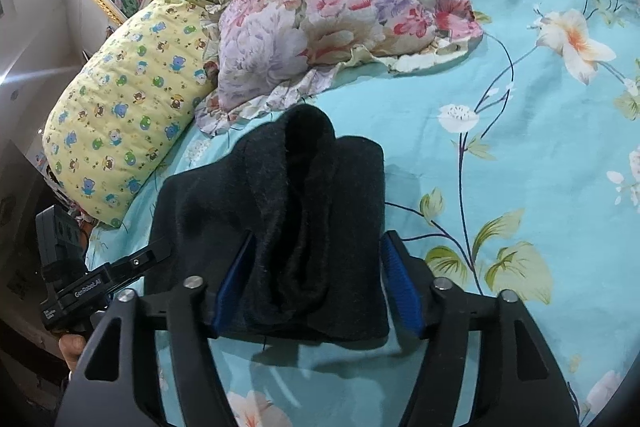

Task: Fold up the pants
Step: 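Open both grippers and pull back from the folded pants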

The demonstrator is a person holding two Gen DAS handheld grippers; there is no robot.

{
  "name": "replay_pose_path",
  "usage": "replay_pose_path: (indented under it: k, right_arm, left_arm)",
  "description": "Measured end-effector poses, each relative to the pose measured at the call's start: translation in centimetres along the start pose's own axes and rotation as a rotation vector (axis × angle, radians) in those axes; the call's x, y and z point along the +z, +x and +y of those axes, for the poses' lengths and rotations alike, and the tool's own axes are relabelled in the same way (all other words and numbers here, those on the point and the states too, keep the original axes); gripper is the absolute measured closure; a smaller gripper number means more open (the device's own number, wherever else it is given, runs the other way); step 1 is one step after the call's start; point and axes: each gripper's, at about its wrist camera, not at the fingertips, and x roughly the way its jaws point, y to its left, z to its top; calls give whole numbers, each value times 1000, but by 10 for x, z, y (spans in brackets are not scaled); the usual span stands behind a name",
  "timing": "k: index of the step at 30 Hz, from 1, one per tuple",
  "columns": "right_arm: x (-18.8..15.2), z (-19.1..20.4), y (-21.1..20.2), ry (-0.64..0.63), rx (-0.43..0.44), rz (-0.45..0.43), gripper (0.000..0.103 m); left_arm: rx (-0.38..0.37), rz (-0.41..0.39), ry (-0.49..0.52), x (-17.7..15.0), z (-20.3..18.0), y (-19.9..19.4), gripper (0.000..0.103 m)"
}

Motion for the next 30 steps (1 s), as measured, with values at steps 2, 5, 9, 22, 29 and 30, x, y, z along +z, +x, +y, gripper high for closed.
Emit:
replay_pose_path:
  k: [2,5,9,22,29,30]
  right_arm:
    - [1,2,-5,-3,14,-14,29]
    - [0,5,-12,-7,36,-36,22]
    - [-5,10,-18,-19,41,-45,17]
    - [-34,24,-43,-114,9,-81,15]
    - [-54,41,-50,-222,-31,-99,15]
    - [-57,45,-50,-245,-35,-102,15]
  left_arm:
    - [4,0,5,-1,0,-3,26]
    - [8,3,-2,-5,2,-8,24]
    - [19,2,0,-12,3,-15,24]
    - [127,-42,78,-52,-13,-43,20]
    - [212,-43,143,-72,-25,-48,18]
    - [224,-50,159,-75,-28,-49,18]
